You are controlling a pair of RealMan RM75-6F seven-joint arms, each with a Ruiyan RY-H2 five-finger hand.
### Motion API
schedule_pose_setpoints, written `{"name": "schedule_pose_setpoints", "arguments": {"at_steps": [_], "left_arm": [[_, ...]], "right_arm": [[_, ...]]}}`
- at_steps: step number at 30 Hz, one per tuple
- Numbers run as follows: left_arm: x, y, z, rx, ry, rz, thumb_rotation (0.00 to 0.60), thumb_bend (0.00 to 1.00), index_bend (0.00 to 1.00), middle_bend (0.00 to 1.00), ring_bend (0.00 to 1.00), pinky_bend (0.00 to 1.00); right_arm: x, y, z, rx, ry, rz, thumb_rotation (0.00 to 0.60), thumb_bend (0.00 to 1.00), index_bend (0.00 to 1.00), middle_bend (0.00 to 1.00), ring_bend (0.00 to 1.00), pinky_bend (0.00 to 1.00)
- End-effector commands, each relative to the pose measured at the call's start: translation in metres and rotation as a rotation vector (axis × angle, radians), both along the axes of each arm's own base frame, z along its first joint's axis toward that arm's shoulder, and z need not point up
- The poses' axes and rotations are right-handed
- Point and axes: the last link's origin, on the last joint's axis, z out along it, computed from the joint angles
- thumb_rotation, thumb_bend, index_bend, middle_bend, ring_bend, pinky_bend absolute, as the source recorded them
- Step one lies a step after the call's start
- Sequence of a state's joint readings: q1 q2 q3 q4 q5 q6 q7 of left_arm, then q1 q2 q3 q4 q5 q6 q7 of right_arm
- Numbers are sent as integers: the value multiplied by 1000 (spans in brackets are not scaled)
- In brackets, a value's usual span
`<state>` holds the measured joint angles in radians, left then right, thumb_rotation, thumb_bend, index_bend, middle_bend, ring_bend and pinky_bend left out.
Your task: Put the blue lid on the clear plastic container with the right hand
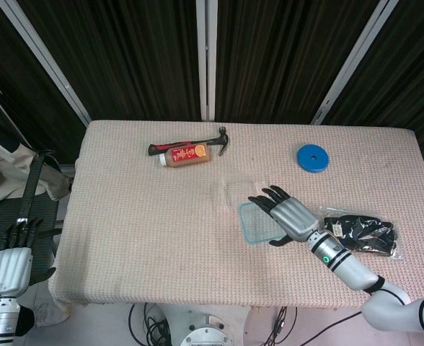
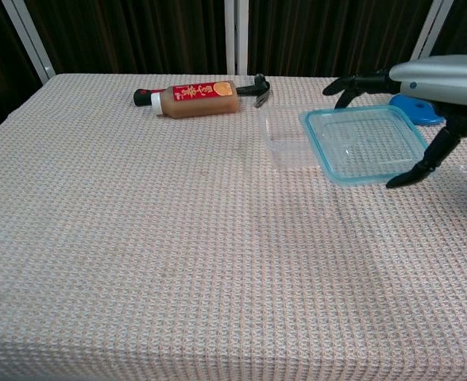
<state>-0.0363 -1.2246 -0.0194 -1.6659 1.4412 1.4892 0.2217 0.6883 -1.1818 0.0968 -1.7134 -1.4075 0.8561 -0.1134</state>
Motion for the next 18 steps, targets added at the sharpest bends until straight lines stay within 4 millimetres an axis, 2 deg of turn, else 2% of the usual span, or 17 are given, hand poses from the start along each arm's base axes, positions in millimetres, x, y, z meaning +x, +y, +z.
{"name": "schedule_pose_setpoints", "arguments": {"at_steps": [1,9,18], "left_arm": [[0,0,0,-4,0,5,600,0,60,42,0,0],[0,2,-1,-15,1,21,600,0,59,42,0,0],[4,7,-1,-22,6,34,600,0,59,42,0,0]], "right_arm": [[24,-34,4,-3,24,-18,600,301,0,314,0,0],[38,-80,-26,33,60,-92,600,301,0,303,0,0],[51,-108,-53,69,103,-102,600,303,0,296,0,0]]}}
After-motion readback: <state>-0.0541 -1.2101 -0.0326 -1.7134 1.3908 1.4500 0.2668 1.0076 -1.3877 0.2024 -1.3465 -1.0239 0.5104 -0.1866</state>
